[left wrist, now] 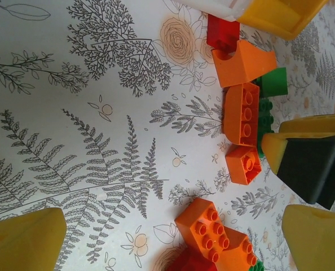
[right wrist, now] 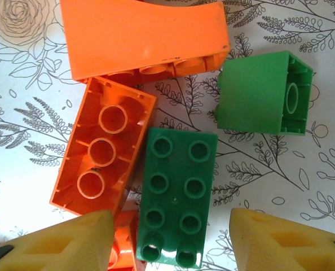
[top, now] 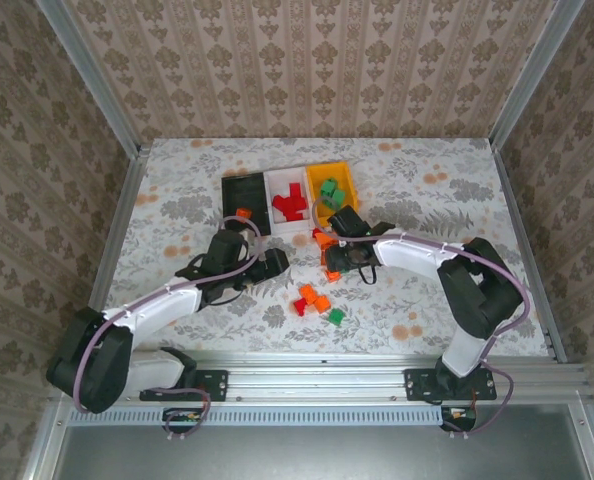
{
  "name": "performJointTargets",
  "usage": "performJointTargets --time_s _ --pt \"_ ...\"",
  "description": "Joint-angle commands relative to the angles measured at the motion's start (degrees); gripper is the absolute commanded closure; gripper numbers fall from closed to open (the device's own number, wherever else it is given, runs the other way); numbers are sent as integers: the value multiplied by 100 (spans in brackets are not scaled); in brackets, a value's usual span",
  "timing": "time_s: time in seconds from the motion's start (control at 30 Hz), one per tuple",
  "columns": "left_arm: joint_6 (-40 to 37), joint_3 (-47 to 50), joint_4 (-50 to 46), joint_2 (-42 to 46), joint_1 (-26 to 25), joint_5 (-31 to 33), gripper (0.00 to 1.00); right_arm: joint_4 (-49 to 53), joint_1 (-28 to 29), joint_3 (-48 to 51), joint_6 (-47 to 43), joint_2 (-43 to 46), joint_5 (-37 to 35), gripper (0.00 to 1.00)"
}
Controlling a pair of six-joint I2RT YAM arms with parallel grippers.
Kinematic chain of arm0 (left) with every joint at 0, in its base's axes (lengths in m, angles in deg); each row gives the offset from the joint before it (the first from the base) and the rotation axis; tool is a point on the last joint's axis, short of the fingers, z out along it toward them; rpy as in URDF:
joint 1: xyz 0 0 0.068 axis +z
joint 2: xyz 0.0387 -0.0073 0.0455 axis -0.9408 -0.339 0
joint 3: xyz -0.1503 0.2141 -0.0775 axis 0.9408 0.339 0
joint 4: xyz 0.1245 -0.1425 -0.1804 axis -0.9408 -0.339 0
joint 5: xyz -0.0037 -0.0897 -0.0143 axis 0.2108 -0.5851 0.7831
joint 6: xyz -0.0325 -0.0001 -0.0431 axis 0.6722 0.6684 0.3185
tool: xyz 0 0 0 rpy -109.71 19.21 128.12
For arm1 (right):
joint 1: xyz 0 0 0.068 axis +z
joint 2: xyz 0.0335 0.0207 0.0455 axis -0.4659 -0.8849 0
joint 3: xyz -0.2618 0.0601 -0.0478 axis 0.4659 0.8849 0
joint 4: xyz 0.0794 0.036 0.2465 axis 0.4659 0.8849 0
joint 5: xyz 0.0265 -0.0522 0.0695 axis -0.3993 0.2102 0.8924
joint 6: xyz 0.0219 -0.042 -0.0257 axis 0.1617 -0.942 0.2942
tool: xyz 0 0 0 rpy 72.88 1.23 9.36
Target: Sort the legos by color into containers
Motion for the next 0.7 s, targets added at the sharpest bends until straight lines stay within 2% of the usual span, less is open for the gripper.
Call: performJointTargets --time_s 0.0,0.53,0.67 --pt "69 -32 57 139 -25 163 0 -109 -31 79 113 -155 -85 44" --pt "78 -105 104 21 -41 142 0 -482 -372 522 319 52 81 51" --pt "69 -93 96 25 -48 152 0 -439 -379 592 314 117 -379 56"
